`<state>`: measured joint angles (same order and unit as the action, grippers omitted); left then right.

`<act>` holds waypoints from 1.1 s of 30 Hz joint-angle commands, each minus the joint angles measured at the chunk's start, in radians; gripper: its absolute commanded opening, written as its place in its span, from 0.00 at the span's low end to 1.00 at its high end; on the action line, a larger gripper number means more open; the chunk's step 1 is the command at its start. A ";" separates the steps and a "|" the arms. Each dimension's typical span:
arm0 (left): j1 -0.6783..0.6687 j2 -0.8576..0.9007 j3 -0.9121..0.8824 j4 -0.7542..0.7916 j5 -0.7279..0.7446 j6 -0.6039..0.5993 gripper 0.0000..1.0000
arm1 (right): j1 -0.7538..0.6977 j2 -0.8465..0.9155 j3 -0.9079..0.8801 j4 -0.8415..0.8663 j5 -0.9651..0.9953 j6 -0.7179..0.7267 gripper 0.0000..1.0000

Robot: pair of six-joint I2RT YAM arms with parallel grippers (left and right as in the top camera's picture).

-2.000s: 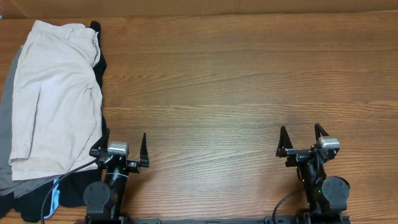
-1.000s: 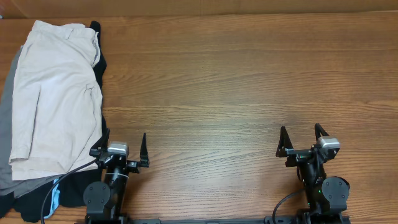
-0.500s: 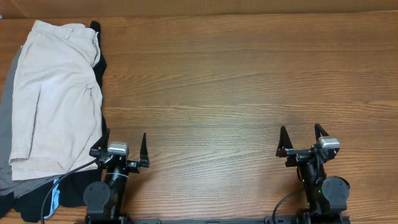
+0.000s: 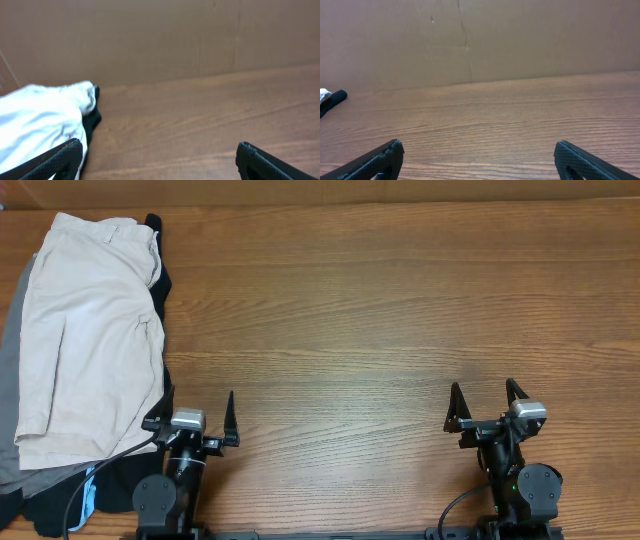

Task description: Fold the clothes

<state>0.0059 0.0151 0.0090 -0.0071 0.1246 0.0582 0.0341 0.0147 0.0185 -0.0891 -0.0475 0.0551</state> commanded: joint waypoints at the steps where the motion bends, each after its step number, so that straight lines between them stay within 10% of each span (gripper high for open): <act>1: -0.006 -0.010 -0.004 0.032 0.008 -0.014 1.00 | -0.002 -0.012 -0.010 0.009 0.001 0.001 1.00; 19: -0.006 0.059 0.180 -0.055 0.098 -0.013 1.00 | -0.002 -0.011 0.189 -0.003 -0.067 0.000 1.00; 33: -0.006 0.666 0.677 -0.170 0.325 -0.013 1.00 | -0.002 0.270 0.573 -0.222 -0.141 0.000 1.00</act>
<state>0.0059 0.5465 0.5278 -0.1257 0.3401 0.0551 0.0341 0.2005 0.5026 -0.2939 -0.1387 0.0559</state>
